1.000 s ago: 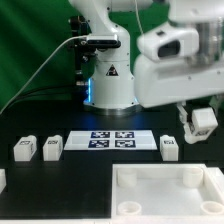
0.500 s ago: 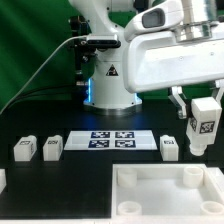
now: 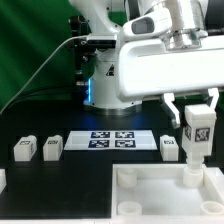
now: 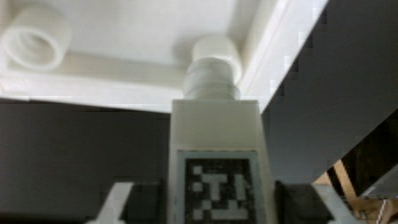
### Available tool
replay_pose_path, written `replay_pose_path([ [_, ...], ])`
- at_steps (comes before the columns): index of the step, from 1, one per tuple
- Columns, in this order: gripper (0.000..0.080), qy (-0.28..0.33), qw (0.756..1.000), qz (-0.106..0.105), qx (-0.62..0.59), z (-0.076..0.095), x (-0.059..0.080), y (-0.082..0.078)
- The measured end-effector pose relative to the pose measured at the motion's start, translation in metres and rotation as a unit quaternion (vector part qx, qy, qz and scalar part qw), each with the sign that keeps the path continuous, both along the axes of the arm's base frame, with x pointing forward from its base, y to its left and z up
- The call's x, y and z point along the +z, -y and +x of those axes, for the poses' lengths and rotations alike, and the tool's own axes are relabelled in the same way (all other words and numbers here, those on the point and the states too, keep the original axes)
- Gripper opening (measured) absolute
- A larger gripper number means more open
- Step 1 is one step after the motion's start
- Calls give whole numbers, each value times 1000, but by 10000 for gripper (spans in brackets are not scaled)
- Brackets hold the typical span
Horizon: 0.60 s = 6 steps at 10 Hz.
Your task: Assemble one leg
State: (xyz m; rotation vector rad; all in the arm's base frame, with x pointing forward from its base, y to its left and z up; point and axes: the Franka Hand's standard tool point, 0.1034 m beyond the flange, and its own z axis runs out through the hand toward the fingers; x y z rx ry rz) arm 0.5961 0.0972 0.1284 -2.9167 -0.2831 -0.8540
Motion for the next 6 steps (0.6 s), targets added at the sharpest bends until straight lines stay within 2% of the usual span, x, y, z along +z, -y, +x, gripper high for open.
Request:
replay_pose_path([
  [1,290,13,1000,6,-4,6,-6,-1],
  [2,290,17,1000,8,-6,6,-15,-2],
  [4,290,11,1000,8,-5,4,-21,-1],
  [6,290,2,1000,10,-2,-1,-33,-8],
])
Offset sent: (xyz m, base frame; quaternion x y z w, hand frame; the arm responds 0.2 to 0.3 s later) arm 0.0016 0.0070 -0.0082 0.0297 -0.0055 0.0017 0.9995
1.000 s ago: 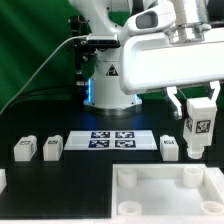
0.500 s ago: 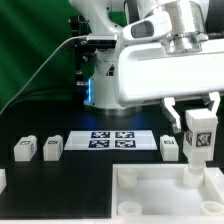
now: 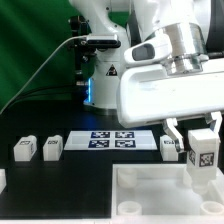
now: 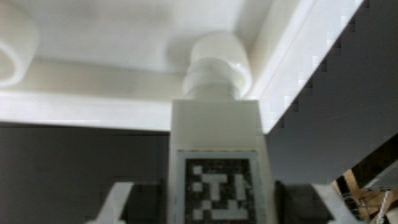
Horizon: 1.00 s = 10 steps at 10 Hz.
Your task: Assemble one leg
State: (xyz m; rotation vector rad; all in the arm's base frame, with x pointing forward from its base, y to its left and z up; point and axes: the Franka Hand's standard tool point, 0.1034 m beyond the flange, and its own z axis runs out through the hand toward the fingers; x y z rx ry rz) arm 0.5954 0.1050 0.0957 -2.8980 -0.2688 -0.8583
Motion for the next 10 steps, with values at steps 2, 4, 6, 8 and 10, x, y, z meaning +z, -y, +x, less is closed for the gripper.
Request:
replay_pose_path([
  [2,290,-1,1000,2,0,2,-5,-2],
  [4,290,2,1000,2,-1,6,-3,-2],
  [6,290,5,1000,4,2,13,0,-6],
  [8,290,6,1000,6,3,16,-3,-10],
  [10,290,5,1000,7,1,19,-8,-8],
])
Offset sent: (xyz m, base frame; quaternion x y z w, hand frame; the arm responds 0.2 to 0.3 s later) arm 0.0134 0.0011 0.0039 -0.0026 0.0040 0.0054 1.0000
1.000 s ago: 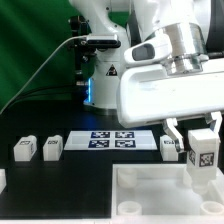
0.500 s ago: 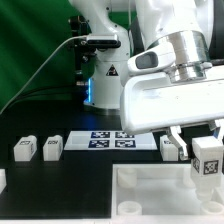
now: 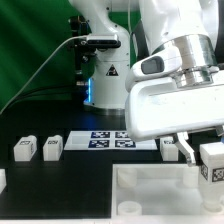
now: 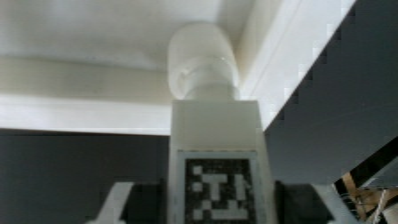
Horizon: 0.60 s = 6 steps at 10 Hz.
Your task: Assemble one leg
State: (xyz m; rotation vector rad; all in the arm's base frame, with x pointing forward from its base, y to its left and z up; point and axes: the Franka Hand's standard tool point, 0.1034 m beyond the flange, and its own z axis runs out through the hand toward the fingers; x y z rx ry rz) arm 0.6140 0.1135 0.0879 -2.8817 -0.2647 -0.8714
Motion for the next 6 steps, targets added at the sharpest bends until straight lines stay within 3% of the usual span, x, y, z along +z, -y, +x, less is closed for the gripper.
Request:
replay_pose_path([
  [6,290,3,1000,2,-9,-7,-17,-1],
])
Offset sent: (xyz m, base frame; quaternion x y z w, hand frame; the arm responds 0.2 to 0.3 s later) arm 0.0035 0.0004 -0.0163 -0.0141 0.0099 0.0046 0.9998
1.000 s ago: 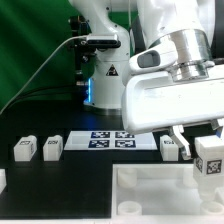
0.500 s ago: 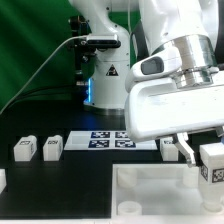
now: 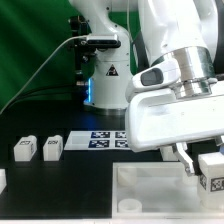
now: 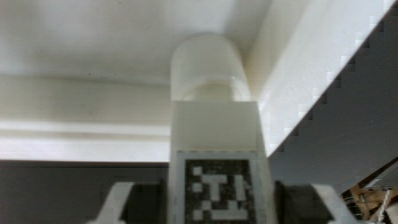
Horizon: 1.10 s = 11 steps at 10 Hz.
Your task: Assemble one leg
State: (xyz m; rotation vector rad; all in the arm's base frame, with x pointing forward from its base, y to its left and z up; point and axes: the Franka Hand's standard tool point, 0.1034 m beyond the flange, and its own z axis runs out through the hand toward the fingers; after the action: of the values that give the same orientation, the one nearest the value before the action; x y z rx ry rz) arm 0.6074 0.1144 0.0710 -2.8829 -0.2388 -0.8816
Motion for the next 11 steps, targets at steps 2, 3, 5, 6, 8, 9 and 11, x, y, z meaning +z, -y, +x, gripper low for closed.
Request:
replay_pose_path([
  [2,290,-4,1000,1,-24,-3,-1,-1],
  [3,290,-6,999,-3,-32,-3,-1,-2],
  [5,291,-13,999,-5,-29,-4,-3,-1],
  [6,452,-13,999,-5,-29,-4,-4,-1],
  [8,635,-14,999,-5,-29,-4,-4,-1],
  [9,635,-14,999,-5,-29,-4,-4,-1],
  [11,647,-14,999,-5,-29,-5,-5,-1],
])
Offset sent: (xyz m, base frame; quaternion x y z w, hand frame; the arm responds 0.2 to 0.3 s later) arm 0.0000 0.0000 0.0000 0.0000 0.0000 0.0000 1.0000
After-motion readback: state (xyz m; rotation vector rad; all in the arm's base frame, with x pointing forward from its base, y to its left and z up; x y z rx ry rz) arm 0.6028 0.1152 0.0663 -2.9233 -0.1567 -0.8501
